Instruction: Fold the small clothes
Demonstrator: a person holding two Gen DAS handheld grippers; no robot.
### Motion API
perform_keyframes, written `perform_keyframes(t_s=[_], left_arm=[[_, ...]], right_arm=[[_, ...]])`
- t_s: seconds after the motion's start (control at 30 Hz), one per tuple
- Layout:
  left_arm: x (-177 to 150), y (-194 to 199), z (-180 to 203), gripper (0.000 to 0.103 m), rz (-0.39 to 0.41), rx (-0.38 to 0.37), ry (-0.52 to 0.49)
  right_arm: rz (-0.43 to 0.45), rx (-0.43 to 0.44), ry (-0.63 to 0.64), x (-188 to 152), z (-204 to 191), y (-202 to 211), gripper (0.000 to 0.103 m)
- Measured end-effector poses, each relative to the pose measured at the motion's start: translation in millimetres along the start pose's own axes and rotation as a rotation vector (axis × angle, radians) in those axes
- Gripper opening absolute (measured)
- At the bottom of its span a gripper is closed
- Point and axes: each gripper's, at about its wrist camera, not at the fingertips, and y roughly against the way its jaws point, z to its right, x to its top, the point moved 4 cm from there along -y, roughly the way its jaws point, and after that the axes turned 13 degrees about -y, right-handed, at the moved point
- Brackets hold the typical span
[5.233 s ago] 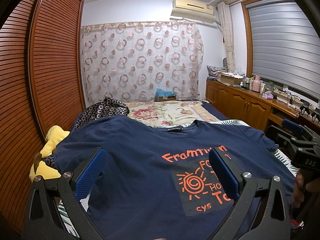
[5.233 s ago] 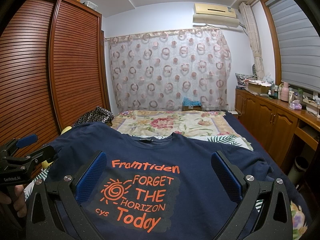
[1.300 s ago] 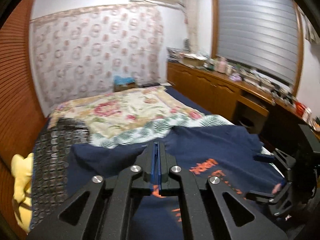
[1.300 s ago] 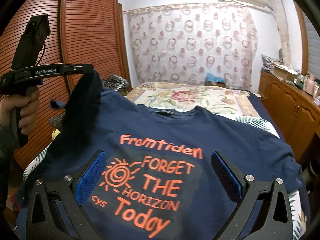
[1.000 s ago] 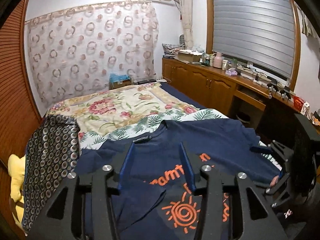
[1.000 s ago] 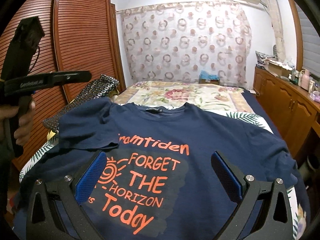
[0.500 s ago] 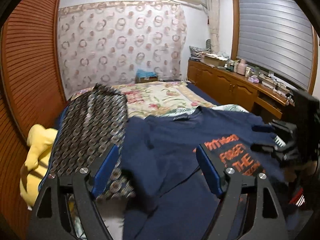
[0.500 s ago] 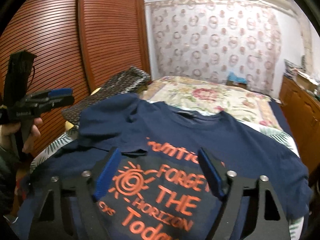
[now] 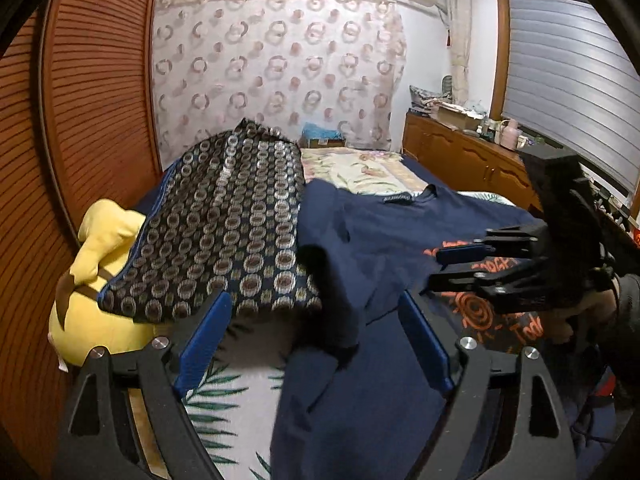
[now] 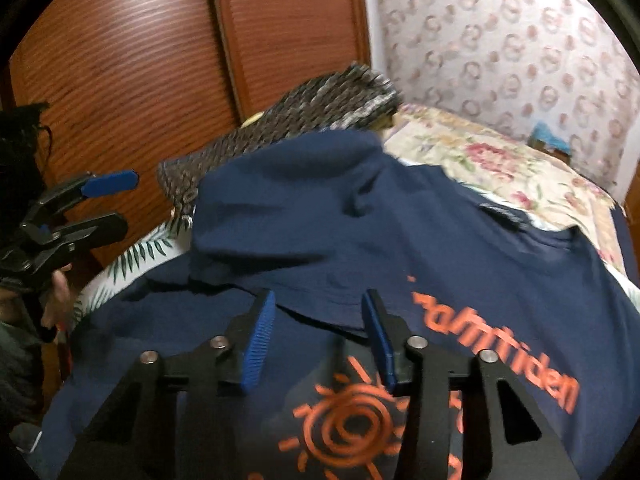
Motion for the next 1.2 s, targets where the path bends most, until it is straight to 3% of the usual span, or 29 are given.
perform_keyframes(t_s=[0.2,0.33,0.37,0.8,1.03,1.1,1.17,1.2], left_arm=[[-13.6,-5.7,0.7,0.086,-0.024,-0.004,0.01],[-20.6,-9.3,5.1,0.086,-0.038,-0.015,0.013],[-21.5,-10.7,5.9,0.086,-0.042,-0.017,0.013],[-29.9,-13.7,7.3,0.086,-0.064,-0.019,0.026],[-28.8,-17.1,10.2,0.086,-0.074,-0.022,0.019],[-28.8,-17.3,11.6,0.086,-0.077,-0.021,0.013],[-28.8,-17.1,12.1,0.086,-0.079,-0.019,0.012],[-28.7,-16.6,12.1,0.086,-0.079,-0.019,0.012]], right_arm=[[-0.092,-0.056,0.073,1.4,-7.1,-36.5,0.031],[-0.082,-0.066,0.086,2.0,-3.0,-38.4,0.005],[-0.079,-0.064,0.09,0.9,-2.7,-37.4,0.003],[0.157,-0.127,-0.011,27.5,46.3,47.0,0.002],[0.204,-0.298,-0.121,30.3,91.8,66.0,0.002],[0.198,-0.34,-0.14,24.4,97.3,64.8,0.009],[0.178,-0.334,-0.151,20.2,89.8,59.9,0.023],[0.168,-0.33,-0.155,15.2,88.3,58.4,0.024]])
